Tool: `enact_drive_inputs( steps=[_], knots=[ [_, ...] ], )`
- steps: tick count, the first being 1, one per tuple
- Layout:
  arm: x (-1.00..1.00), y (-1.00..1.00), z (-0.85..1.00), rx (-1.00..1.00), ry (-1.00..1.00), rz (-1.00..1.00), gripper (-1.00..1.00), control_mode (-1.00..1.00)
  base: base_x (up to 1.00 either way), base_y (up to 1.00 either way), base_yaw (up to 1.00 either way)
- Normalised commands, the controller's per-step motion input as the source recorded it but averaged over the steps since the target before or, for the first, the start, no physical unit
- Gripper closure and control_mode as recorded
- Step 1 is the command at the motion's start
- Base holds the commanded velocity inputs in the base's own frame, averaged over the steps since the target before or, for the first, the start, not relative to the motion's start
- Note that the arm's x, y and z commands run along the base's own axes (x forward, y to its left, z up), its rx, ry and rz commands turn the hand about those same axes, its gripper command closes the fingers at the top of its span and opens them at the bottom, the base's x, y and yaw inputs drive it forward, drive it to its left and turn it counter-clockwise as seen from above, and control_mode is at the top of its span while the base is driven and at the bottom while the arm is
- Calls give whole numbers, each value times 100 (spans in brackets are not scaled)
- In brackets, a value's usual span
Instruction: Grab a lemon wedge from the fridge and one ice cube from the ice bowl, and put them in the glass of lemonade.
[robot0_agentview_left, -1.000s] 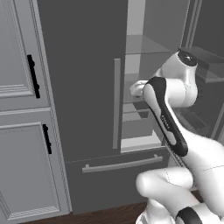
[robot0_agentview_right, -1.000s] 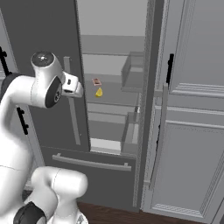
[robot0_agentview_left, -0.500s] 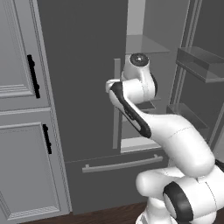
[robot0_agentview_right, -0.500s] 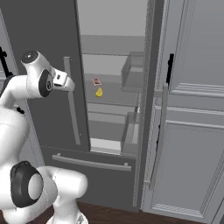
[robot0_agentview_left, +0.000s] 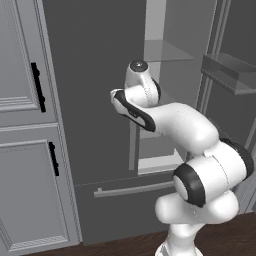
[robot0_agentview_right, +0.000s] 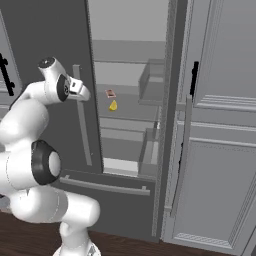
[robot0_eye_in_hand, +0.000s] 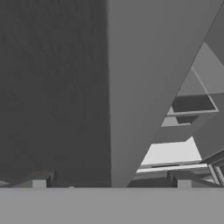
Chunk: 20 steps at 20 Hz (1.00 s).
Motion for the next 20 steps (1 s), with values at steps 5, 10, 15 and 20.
enact_drive_inputs(
  steps=[5,10,15,20],
  knots=[
    [3,-19,-13,0,-1,0,-100,-100,0,0,0],
    [45,-8,-22,0,0,0,-100,-100,0,0,0],
    [55,0,-24,0,0,0,-100,-100,0,0,0],
    [46,0,-52,1,-10,0,-100,-100,0,0,0]
  ],
)
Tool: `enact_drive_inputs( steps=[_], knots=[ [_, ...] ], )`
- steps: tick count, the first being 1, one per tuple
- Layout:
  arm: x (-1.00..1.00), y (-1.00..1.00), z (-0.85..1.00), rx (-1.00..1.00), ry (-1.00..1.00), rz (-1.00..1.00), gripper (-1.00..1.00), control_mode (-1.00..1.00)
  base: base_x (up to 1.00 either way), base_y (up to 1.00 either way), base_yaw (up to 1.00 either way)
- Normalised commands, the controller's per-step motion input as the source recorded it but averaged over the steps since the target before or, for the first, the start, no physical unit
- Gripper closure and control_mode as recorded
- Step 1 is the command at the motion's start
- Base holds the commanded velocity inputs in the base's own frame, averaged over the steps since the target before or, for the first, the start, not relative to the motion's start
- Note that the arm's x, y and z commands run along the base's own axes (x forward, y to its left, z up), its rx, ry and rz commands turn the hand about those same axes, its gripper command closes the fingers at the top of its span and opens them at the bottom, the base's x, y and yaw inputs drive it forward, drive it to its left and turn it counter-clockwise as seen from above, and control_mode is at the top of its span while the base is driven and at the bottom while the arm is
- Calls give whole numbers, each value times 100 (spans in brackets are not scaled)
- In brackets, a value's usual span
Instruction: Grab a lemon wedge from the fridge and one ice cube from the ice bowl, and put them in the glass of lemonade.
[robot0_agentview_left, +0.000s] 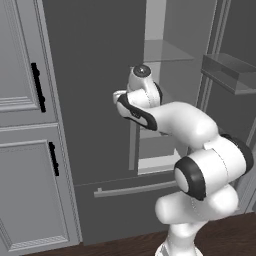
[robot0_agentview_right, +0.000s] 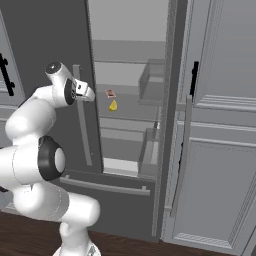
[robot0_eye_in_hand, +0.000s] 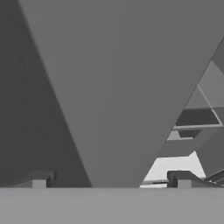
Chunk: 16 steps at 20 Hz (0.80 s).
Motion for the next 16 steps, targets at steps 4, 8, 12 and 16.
enact_drive_inputs(
  steps=[4,8,12,16],
  knots=[
    [47,0,-17,0,-3,0,-100,-100,0,0,0],
    [45,0,0,0,1,0,100,-100,0,0,0],
    [44,0,0,0,1,0,100,-100,0,0,0],
    [39,9,0,0,0,0,100,-100,0,0,0]
  ],
)
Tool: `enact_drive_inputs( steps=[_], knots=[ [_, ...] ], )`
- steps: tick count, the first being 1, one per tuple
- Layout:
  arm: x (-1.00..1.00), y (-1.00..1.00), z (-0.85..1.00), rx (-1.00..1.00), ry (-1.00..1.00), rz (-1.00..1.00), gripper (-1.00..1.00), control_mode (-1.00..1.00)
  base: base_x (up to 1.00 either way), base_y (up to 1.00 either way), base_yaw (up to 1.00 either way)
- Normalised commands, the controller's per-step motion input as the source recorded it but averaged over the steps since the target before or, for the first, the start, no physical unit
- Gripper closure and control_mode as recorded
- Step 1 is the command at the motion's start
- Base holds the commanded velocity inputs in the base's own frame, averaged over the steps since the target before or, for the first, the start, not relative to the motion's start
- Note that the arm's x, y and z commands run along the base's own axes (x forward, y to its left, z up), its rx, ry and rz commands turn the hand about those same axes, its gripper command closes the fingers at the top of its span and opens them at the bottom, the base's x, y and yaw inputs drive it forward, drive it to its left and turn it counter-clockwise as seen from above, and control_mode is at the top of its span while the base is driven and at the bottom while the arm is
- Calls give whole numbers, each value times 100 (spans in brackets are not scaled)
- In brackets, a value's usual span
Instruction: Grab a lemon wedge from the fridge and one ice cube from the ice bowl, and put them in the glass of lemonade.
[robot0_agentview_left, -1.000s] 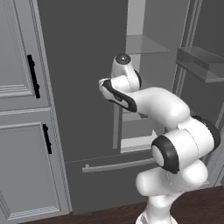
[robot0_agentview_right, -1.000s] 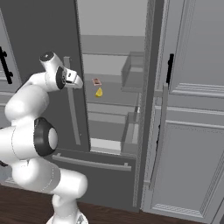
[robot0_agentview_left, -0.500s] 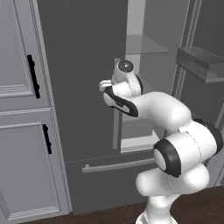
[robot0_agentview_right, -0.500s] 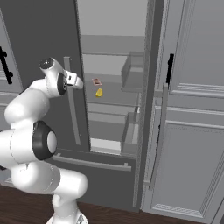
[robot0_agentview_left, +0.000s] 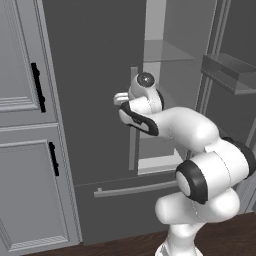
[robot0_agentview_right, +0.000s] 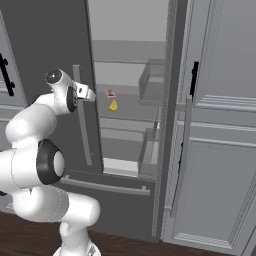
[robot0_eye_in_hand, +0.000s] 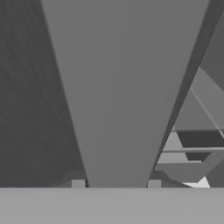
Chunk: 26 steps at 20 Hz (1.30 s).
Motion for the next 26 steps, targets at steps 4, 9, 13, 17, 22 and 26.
enact_drive_inputs(
  steps=[4,9,13,17,22,26],
  knots=[
    [17,33,0,0,0,0,100,-100,0,0,0],
    [0,70,5,0,0,5,100,-100,0,0,0],
    [-28,84,17,0,1,12,100,-100,0,0,0],
    [-72,93,49,0,5,16,100,-100,0,0,0],
    [-100,100,66,-3,3,17,100,-100,0,0,0],
    [-100,94,81,-1,0,18,100,-100,0,0,0]
  ],
)
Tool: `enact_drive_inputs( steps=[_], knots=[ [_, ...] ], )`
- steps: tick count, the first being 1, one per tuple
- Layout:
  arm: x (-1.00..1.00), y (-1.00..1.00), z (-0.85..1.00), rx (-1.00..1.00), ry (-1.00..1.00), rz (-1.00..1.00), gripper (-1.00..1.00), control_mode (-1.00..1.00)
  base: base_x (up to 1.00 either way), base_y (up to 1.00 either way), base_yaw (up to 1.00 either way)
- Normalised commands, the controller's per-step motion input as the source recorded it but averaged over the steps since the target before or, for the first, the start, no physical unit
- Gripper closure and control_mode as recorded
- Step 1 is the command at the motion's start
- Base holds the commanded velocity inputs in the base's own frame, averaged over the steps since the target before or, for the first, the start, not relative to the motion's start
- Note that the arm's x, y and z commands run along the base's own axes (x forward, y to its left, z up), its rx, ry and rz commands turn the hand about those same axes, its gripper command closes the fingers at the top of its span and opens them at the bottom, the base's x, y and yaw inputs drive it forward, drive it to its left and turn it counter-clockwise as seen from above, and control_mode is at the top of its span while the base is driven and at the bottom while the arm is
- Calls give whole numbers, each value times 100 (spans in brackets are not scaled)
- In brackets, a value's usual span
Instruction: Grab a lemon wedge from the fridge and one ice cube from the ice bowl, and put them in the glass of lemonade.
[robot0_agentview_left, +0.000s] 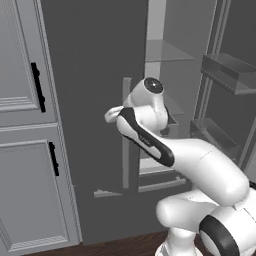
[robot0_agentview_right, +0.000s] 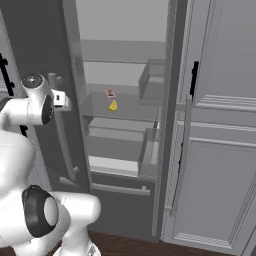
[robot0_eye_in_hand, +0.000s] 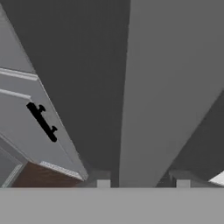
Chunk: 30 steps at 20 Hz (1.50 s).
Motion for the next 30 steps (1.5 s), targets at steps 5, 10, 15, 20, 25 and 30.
enact_drive_inputs(
  steps=[5,10,15,20,25,30],
  knots=[
    [-98,50,99,0,-1,14,100,-100,0,0,0],
    [-98,-32,100,8,-17,0,100,-100,0,0,0],
    [-48,-89,83,30,-5,-9,100,-100,0,0,0],
    [16,-100,38,33,20,-19,100,-100,0,0,0],
    [47,-60,-19,4,32,-13,100,-100,0,0,0],
    [51,1,-54,9,11,-3,-100,-100,0,0,0]
  ],
)
